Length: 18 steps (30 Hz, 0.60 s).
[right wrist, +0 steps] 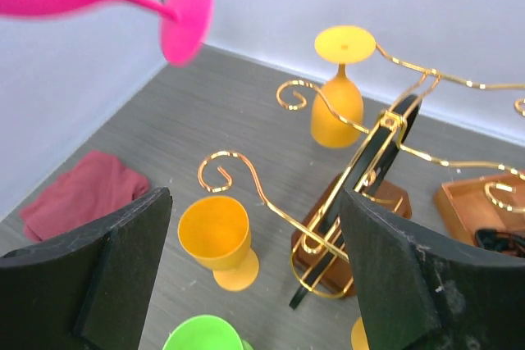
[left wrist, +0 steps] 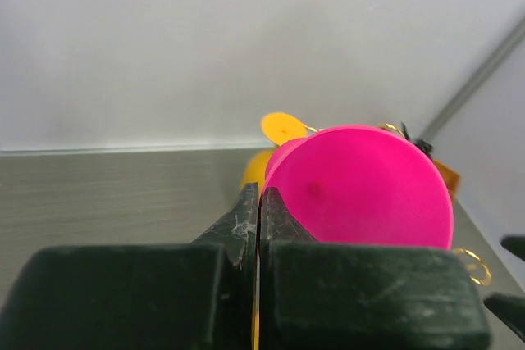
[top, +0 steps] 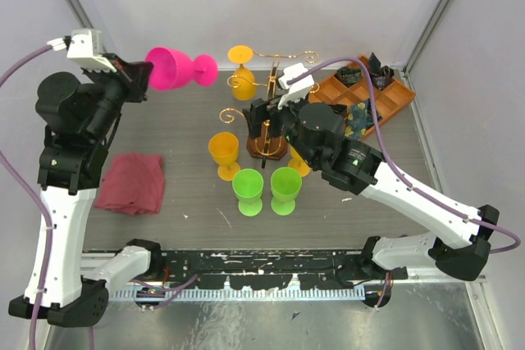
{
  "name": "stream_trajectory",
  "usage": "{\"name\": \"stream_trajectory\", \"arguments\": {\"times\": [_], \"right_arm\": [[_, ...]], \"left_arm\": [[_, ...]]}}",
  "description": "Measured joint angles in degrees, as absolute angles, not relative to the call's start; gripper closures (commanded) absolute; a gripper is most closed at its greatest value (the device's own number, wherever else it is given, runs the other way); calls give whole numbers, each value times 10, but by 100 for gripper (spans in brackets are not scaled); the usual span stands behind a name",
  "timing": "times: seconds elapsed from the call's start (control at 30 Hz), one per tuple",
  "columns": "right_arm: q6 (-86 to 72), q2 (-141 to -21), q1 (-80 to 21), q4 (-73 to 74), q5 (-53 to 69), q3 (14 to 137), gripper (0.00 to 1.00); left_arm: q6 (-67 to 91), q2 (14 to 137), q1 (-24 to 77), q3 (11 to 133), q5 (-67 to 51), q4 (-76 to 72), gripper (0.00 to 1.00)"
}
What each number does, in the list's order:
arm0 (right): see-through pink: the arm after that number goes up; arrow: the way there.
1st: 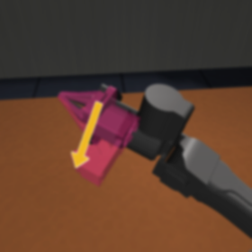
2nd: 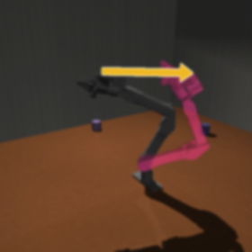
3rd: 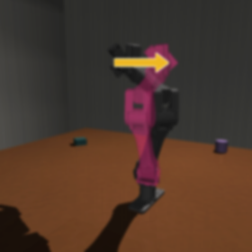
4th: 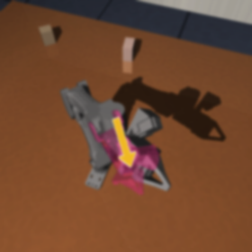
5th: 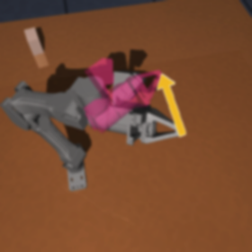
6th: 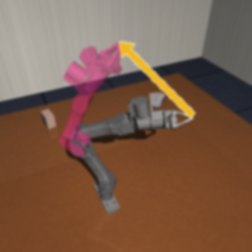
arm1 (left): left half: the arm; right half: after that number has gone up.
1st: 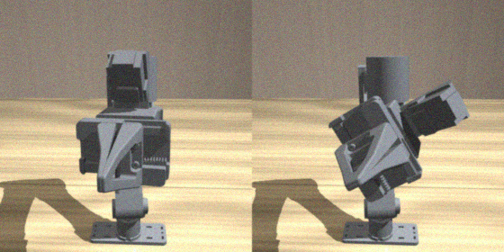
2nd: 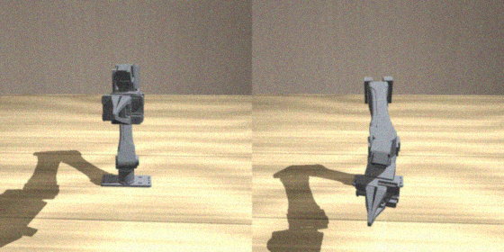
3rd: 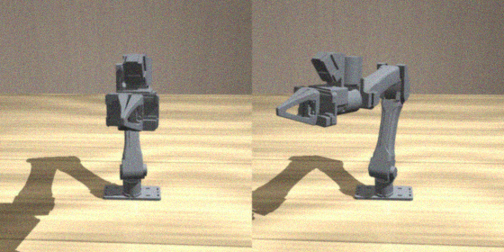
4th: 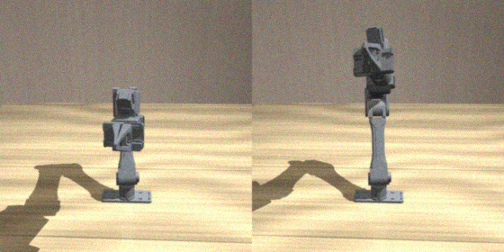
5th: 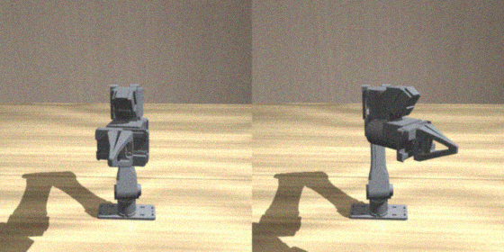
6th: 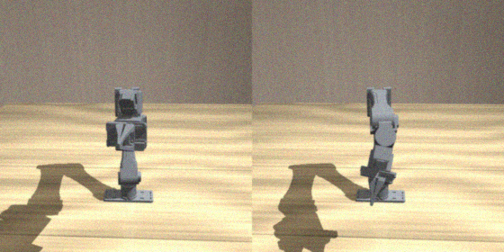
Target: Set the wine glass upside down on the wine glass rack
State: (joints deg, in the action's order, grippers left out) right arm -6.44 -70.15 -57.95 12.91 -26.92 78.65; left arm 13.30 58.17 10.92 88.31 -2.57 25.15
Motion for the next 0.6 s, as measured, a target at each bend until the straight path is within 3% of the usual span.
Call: {"name": "stream_trajectory", "arguments": {"times": [0.6], "right_arm": [[-63, -763, -568, 69, -254, 819, 12]], "left_arm": [[201, 536, 133, 813, -150, 229, 100]]}}
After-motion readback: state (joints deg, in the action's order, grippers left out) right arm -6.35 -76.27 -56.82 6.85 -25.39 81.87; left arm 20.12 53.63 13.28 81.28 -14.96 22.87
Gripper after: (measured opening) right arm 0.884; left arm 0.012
